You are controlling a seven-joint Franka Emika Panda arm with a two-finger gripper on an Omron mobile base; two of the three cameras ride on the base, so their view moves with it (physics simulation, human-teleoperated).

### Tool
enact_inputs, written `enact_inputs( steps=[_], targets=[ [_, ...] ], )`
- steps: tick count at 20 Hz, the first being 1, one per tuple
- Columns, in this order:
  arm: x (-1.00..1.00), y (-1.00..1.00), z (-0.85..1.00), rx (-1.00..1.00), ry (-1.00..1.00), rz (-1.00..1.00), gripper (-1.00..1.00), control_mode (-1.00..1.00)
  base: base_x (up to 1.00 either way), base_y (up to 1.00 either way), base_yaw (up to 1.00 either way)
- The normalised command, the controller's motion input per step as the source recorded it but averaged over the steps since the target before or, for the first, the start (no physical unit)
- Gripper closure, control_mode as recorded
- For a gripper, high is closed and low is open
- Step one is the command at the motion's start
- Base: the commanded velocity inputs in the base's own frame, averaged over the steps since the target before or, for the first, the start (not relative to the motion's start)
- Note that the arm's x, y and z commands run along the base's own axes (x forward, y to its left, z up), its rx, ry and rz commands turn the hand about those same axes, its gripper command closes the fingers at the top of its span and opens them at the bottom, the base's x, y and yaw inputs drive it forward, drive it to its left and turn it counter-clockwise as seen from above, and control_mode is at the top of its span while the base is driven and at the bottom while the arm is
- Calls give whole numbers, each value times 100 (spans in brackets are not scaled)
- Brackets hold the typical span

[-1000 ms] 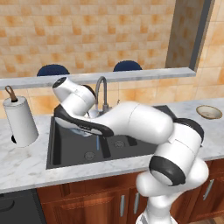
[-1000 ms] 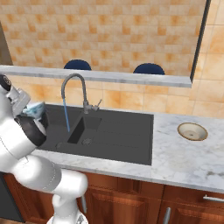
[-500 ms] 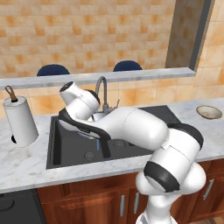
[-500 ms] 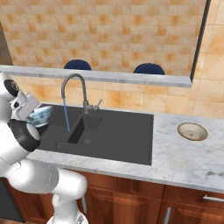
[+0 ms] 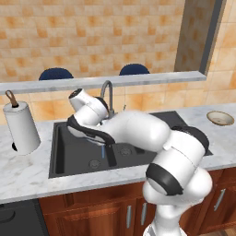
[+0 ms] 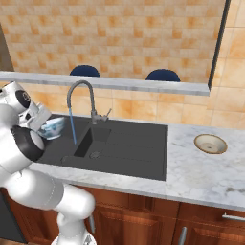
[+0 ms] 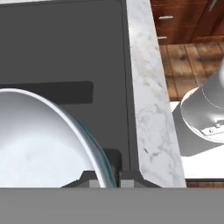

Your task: Rinse each bowl for a few seconds and place them down in the sink or on the counter.

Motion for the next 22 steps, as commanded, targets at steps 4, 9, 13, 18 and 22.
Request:
enact_inputs(
  steps=[4,9,13,18,22],
  targets=[
    [33,-1,-16,-2,0,-4,100,-100,0,0,0],
    [33,2,-17,-2,-1,-4,100,-100,0,0,0],
    [35,2,-15,-3,-2,-4,100,-100,0,0,0],
    [38,10,-14,-3,-3,-4,100,-100,0,0,0],
    [38,13,-19,-3,-3,-3,100,-100,0,0,0]
  ],
)
